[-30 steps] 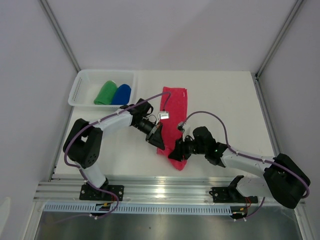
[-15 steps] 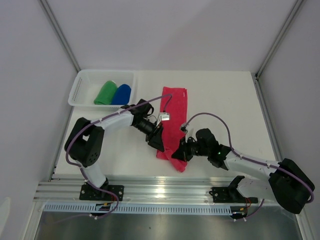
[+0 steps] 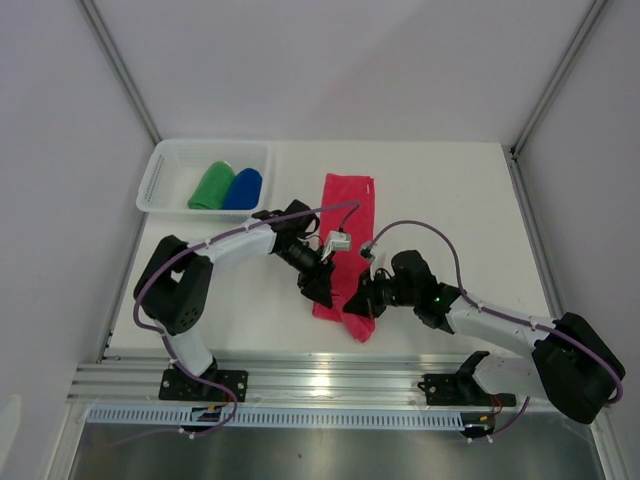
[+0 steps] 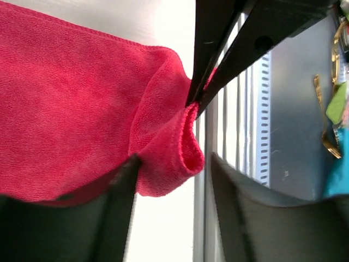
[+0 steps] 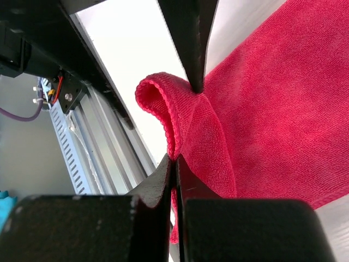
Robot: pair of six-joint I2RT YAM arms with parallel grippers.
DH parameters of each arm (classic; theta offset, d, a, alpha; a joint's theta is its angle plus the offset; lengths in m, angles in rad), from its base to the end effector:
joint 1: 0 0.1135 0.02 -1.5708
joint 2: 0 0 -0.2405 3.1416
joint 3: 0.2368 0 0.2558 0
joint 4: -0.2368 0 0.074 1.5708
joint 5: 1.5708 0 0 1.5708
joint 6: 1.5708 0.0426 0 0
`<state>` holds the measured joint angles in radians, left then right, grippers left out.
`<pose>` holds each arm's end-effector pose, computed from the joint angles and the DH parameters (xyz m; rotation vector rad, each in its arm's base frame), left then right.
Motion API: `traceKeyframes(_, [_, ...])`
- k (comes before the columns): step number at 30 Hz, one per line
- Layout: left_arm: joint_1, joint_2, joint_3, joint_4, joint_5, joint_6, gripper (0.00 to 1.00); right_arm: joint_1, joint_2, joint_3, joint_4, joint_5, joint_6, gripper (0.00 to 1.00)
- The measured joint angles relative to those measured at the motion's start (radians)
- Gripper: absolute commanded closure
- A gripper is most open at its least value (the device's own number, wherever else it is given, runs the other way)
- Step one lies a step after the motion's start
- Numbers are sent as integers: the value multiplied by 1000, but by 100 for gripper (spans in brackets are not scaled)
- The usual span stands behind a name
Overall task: Roll the towels
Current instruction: Fold the towel
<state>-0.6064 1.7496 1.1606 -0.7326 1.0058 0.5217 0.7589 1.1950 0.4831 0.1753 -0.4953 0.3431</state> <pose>0.2480 -0.2158 0.1681 1.5338 2.0912 -1.4357 0.1711 0.1902 0.1632 -0.7777 2.1259 1.1498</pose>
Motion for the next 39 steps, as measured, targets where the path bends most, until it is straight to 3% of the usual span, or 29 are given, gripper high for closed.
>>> traceKeyframes(1, [-6, 0, 3, 0, -14, 0, 66, -2, 0, 1, -2, -2, -3, 100])
traceKeyframes(3, [-13, 0, 10, 10, -42, -7, 89, -3, 0, 4, -6, -9, -8, 100])
traceKeyframes(5, [-14, 2, 18, 14, -58, -7, 99, -3, 0, 6, -13, -11, -14, 95])
traceKeyframes(10, [-15, 8, 23, 8, -60, -8, 99, -4, -4, 7, -52, -10, -22, 71])
traceKeyframes(14, [-10, 8, 23, 1, -52, -28, 99, 5, -16, 5, -90, -8, -17, 69])
traceKeyframes(24, [0, 8, 17, 1, -50, -55, 99, 29, -85, -69, -114, 42, 53, 72])
traceKeyframes(27, [0, 8, 17, 1, -50, -60, 99, 29, -98, -79, -117, 60, 68, 80])
traceKeyframes(28, [0, 8, 17, 1, -49, -61, 99, 29, -98, -79, -117, 64, 72, 90])
traceKeyframes(30, [1, 8, 17, 1, -50, -63, 99, 30, -97, -79, -120, 70, 79, 99])
traceKeyframes(39, [5, 8, -24, -12, -50, -116, 94, -17, -107, 21, -340, 111, 31, 100])
